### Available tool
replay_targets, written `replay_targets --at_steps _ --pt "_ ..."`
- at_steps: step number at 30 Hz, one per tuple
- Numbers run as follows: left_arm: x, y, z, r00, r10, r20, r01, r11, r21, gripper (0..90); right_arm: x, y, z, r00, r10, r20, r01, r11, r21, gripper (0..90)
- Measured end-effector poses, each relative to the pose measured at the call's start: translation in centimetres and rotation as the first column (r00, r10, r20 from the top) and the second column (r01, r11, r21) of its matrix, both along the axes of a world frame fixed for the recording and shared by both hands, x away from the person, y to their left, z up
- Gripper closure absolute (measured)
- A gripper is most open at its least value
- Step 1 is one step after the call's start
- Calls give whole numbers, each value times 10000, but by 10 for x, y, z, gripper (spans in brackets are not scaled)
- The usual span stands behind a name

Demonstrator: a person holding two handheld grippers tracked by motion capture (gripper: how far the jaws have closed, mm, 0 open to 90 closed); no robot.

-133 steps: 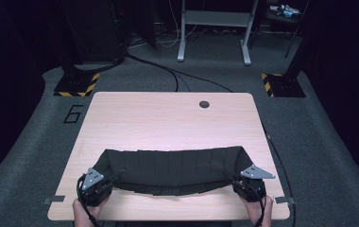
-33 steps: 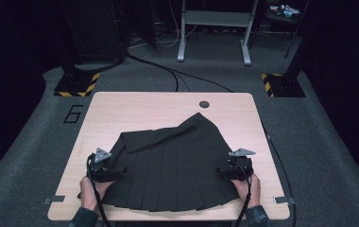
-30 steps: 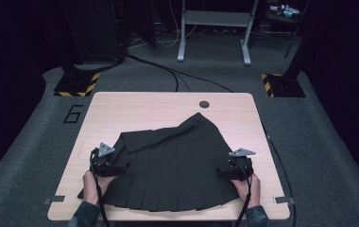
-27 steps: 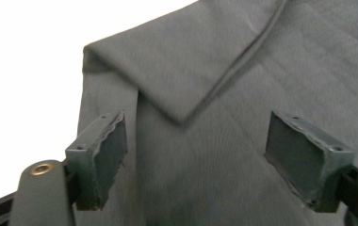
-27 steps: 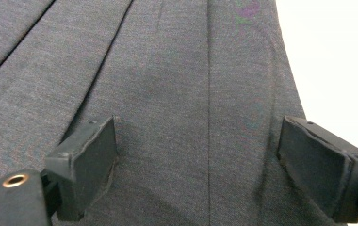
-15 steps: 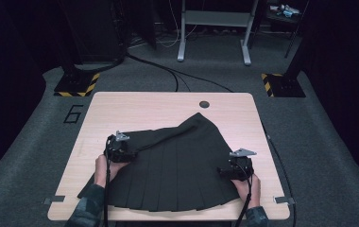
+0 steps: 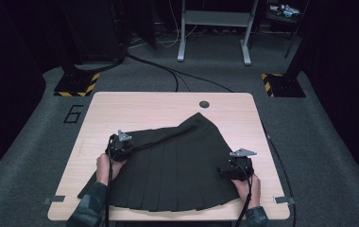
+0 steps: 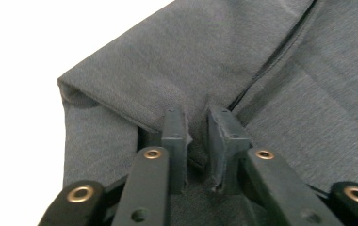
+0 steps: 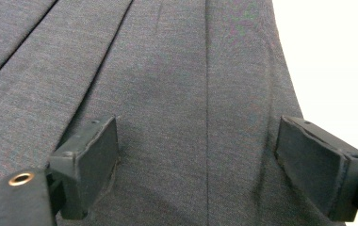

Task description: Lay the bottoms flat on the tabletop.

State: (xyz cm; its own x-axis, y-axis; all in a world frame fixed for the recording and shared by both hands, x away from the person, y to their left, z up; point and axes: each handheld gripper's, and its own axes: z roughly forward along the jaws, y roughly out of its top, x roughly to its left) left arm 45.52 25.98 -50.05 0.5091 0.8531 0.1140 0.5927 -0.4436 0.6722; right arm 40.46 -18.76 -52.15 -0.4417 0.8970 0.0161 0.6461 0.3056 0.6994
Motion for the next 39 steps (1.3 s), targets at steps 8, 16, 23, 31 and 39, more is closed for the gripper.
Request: replay_targets --at_steps 8,16,23,31,39 --pt "-3 -8 2 9991 -304 283 297 9993 228 892 0 0 0 10000 -33 -17 33 10000 16 137" --pt "0 -14 0 9997 -238 19 239 9989 -404 395 0 0 0 10000 -55 -16 55 10000 30 139" --pt "10 -23 -8 9992 -404 -37 405 9989 248 636 0 0 0 10000 -55 -7 56 10000 28 140" --pt "15 -26 6 9981 -528 306 512 9975 493 854 0 0 0 10000 -56 0 56 10000 34 140" --pt "78 -16 56 9839 1379 1139 -1378 9904 -87 694 0 0 0 9999 -99 15 99 9999 36 145"
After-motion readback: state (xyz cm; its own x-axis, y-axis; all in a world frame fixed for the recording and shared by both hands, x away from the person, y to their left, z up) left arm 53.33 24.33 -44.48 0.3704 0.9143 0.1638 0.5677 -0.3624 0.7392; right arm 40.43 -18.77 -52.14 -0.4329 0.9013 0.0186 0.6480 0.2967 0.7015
